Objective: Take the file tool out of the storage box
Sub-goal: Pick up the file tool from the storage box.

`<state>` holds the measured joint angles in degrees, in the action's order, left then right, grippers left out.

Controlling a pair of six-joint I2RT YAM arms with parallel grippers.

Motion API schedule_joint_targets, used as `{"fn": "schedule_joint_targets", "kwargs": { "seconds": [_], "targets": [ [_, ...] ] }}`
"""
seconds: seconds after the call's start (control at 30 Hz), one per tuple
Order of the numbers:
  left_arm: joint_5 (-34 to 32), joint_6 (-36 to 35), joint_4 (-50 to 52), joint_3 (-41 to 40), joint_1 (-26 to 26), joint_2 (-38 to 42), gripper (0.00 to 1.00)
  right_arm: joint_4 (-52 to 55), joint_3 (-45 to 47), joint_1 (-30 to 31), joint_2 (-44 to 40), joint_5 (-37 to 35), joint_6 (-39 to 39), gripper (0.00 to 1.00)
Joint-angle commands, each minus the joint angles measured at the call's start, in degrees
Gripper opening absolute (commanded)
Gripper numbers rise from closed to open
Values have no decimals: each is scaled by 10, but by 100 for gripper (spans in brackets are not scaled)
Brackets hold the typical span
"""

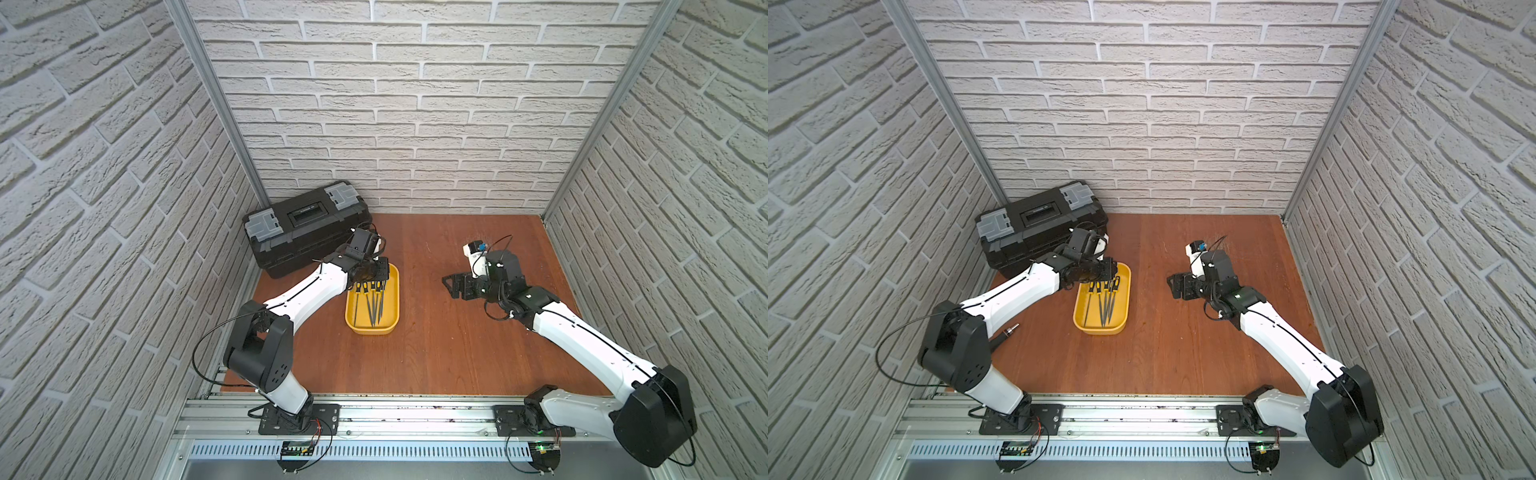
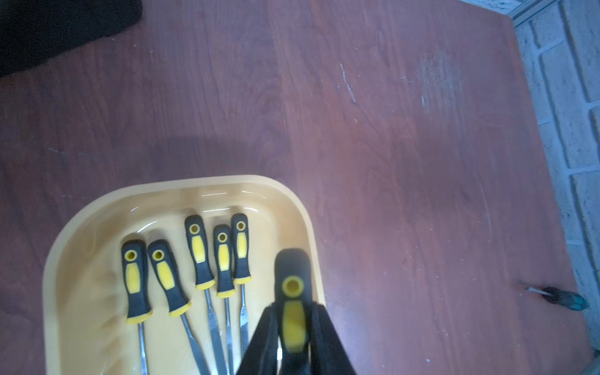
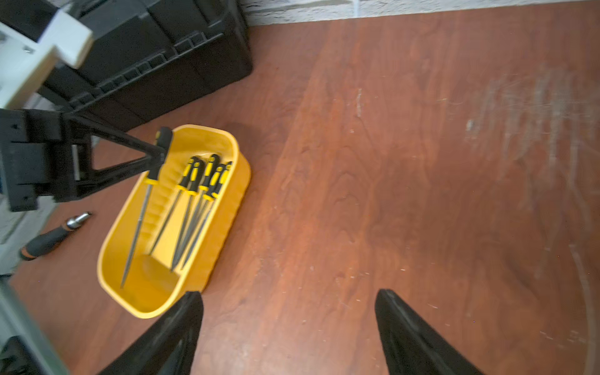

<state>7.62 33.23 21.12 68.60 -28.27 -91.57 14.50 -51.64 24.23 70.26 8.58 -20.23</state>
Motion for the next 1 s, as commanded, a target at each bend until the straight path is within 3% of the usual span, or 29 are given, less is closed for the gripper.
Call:
{"fn": "schedule_joint_targets", "kwargs": {
  "seconds": [0.0, 0.27, 0.47, 0.97],
  "targets": [
    [26, 29, -50, -17, 3, 25, 16, -47, -20, 32, 14, 48, -60, 82],
    [38, 76, -112, -51, 4, 52, 16, -86, -28, 93, 54, 76, -110, 61],
    [50, 105, -146, -57, 8, 51, 16, -123, -28, 123, 82, 98, -139, 52],
    [104, 162, -219, -91, 29, 49, 16, -181, -47, 158, 157, 122, -169, 38]
  ]
}}
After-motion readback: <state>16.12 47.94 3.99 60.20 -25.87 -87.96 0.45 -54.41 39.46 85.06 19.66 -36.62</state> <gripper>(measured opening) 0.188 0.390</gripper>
